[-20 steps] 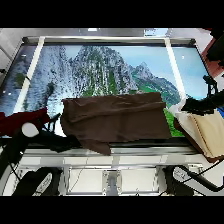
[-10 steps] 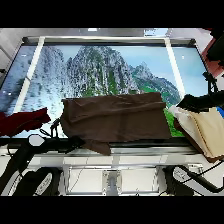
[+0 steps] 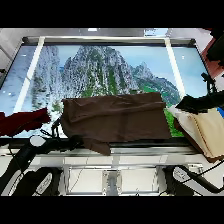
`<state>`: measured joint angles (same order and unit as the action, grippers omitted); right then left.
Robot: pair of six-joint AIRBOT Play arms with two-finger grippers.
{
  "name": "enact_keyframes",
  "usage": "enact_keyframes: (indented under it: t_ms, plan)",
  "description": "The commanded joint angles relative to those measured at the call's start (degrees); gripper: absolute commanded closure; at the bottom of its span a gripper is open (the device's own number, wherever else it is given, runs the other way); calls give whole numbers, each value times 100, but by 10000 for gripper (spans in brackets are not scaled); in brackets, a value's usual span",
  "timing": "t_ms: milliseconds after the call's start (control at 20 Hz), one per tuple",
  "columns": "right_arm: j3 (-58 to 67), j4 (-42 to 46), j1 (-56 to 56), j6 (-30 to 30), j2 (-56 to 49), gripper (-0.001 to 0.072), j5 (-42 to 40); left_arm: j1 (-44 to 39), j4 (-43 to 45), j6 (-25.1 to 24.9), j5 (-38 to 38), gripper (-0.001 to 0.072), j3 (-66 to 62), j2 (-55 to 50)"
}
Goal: Fold the shirts.
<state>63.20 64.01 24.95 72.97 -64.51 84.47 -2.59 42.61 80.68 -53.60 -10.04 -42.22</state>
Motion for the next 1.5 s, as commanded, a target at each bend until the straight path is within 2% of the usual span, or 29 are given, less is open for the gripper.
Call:
enact_keyframes:
  t_ms: [0,200,400,600,1000,1050,1100,1150,1200,1400,1450]
  plan:
    - [-509,238,11,-35,205,323,116,-4,-192,-118,42,698,4,-4]
    - [-2188,608,13,136,831,322,103,-2,-232,-120,-4,698,4,-4]
    - [-3335,286,11,417,951,320,-514,-2,-232,-122,-118,698,4,-4]
    - [-3853,-101,7,841,951,320,-1467,-2,-229,-149,-166,698,4,-4]
    - [-4046,-282,7,1598,949,324,-2640,-2,-227,-168,-151,698,4,-4]
    - [-4046,-343,7,1598,949,342,-2706,-2,-229,-168,-151,698,4,-4]
    - [-4046,-407,7,1598,949,408,-2763,-2,-227,-166,-151,698,4,-4]
    - [-4046,-461,7,1596,949,577,-2796,-2,-229,-168,-151,698,4,-4]
    - [-4046,-496,7,1596,949,679,-2828,-2,-229,-166,-149,698,4,-4]
    - [-4022,-509,7,1508,953,685,-2686,0,-234,-166,-160,698,-39,-2]
    - [-3950,-470,7,1226,962,686,-2455,0,-238,-166,-291,698,-151,0]
